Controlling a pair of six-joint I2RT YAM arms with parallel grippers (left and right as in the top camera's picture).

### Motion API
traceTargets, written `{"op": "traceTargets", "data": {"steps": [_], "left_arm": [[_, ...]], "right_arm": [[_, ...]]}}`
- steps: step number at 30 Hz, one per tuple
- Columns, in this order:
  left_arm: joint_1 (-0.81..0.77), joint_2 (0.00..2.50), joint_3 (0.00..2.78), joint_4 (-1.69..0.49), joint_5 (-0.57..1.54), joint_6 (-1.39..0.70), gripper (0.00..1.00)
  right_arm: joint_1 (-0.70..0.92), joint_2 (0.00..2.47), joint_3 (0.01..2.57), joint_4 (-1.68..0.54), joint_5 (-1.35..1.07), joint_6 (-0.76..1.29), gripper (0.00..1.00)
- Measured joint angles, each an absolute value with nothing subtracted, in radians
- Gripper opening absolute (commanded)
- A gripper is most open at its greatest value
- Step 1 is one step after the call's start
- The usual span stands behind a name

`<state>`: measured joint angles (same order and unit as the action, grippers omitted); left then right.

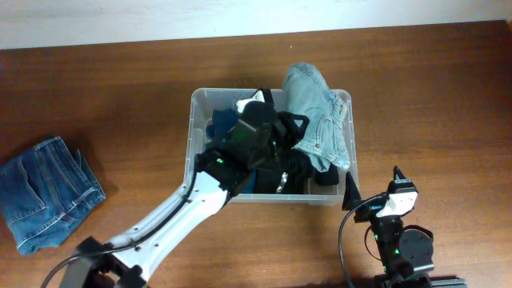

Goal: Pack container
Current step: 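Lower the light blue jeans into the bin's right side and release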

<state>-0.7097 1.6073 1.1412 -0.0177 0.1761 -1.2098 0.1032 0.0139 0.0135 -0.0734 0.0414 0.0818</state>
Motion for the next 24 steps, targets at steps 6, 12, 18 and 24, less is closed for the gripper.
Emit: {"op": "traceTargets", "data": {"steps": [6,12,18,24], "left_arm": [[-0.728,1.61,1.151,-0.107,0.153,-1.222,0.0],[-0.73,1.61,1.156,-0.208,0.142,-1.227,0.0],[-0.755,1.61,1.156,-0.219,0.124,-1.232,0.0],[-0.782,1.61,1.157,-0.272,0.123,-1.239,0.0]], "right_arm": [[0.103,0.014,0.014,-0.074,0.041,0.082,0.99],[0.103,0.014,0.014,-0.073,0.042,0.082,0.98],[0.103,0.014,0.014,-0.073,0.042,0.081,0.98],[0.103,0.014,0.014,-0.073,0.042,0.081,0.98]]}}
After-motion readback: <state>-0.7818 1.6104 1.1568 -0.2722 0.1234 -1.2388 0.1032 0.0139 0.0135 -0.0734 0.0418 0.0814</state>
